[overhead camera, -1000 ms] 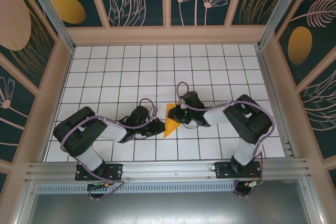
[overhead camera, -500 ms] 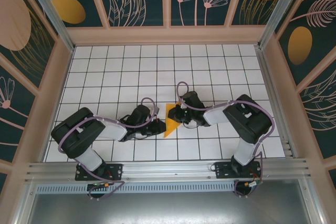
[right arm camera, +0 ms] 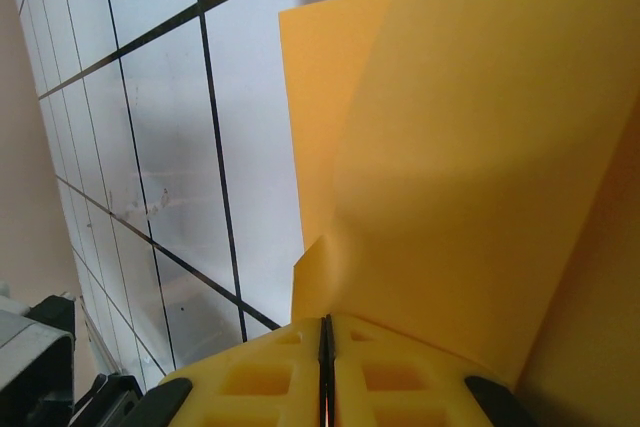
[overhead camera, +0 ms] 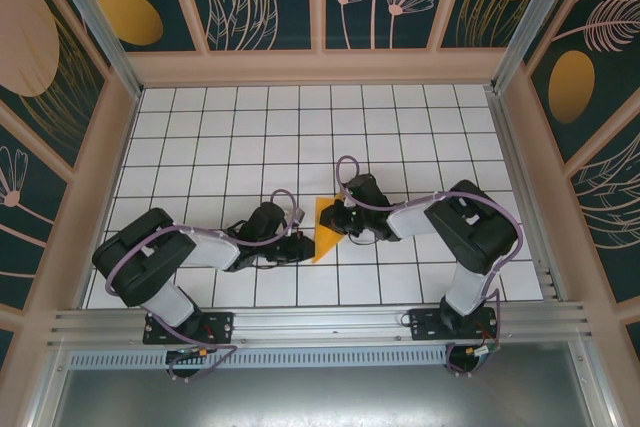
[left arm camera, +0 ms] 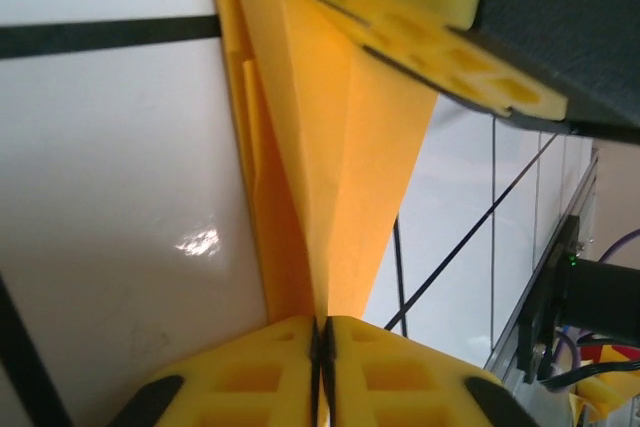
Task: Fold a paper plane with a square sheet of paper (pick it up from the middle)
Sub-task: Fourth fold the wing at the center of the table.
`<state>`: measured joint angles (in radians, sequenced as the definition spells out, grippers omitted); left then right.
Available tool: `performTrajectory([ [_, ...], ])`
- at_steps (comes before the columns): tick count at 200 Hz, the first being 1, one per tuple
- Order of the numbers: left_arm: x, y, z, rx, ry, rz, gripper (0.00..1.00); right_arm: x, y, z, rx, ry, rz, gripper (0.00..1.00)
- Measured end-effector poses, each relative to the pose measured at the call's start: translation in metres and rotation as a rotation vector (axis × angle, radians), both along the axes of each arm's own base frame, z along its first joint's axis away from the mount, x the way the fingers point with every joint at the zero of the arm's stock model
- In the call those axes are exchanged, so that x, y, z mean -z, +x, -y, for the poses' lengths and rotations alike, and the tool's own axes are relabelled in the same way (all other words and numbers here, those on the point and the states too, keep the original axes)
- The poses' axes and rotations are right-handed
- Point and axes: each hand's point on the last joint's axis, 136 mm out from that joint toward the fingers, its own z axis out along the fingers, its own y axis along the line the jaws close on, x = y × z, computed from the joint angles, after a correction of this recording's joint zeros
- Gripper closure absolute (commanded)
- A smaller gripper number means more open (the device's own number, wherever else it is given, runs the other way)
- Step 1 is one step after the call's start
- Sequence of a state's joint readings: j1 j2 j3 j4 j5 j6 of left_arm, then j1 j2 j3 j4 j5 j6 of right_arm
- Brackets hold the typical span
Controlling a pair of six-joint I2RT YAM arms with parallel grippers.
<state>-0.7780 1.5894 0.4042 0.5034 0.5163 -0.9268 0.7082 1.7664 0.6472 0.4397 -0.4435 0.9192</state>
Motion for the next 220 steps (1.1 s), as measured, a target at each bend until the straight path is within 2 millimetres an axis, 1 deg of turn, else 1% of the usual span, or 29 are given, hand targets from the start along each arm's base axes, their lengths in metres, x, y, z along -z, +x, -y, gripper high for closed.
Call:
performTrajectory([
  [18,0.001,-0.001,-0.001,0.007,0.006,0.005,1.00,0.000,0.000,0.000,0.000,0.000,0.001,0.89],
  [46,0.001,-0.001,-0.001,0.011,0.007,0.008,1.00,0.000,0.000,0.000,0.000,0.000,0.000,0.89],
  [53,0.002,-0.001,-0.001,0.013,0.009,0.009,0.97,0.000,0.000,0.000,-0.001,0.000,0.000,0.89],
  [60,0.002,-0.002,-0.001,0.019,0.010,0.010,0.90,0.000,0.000,0.000,0.000,0.000,0.000,0.89],
  [65,0.002,-0.002,0.000,0.023,0.009,0.010,0.89,0.000,0.000,0.000,-0.001,0.000,0.000,0.89],
  [78,0.001,-0.002,0.001,0.033,0.006,0.011,0.85,0.001,0.000,0.000,-0.001,0.000,-0.001,0.89],
  [93,-0.001,-0.004,0.001,0.045,0.004,0.016,0.84,0.001,0.000,0.000,-0.001,0.001,-0.001,0.89],
  [105,-0.002,-0.005,0.001,0.051,0.006,0.014,0.80,0.001,0.000,0.000,-0.002,0.001,-0.001,0.89],
  [114,-0.003,-0.006,0.000,0.056,0.012,0.015,0.79,0.001,0.000,0.000,-0.002,0.001,-0.001,0.89],
  [127,-0.004,-0.007,-0.002,0.055,0.023,0.008,0.75,0.001,0.000,0.000,-0.002,0.001,-0.001,0.89],
  [140,-0.005,-0.007,-0.004,0.049,0.034,0.010,0.73,0.001,0.000,0.000,-0.002,0.001,-0.001,0.89],
  [155,-0.006,-0.007,-0.006,0.037,0.046,0.014,0.75,0.001,0.000,0.000,-0.002,0.001,-0.001,0.89],
  [185,-0.005,-0.005,-0.009,0.024,0.064,0.018,0.88,0.001,0.000,0.000,-0.002,0.001,-0.001,0.89],
  [220,-0.005,-0.005,-0.009,0.022,0.062,0.015,0.90,0.001,-0.001,-0.001,-0.004,0.001,-0.001,0.89],
])
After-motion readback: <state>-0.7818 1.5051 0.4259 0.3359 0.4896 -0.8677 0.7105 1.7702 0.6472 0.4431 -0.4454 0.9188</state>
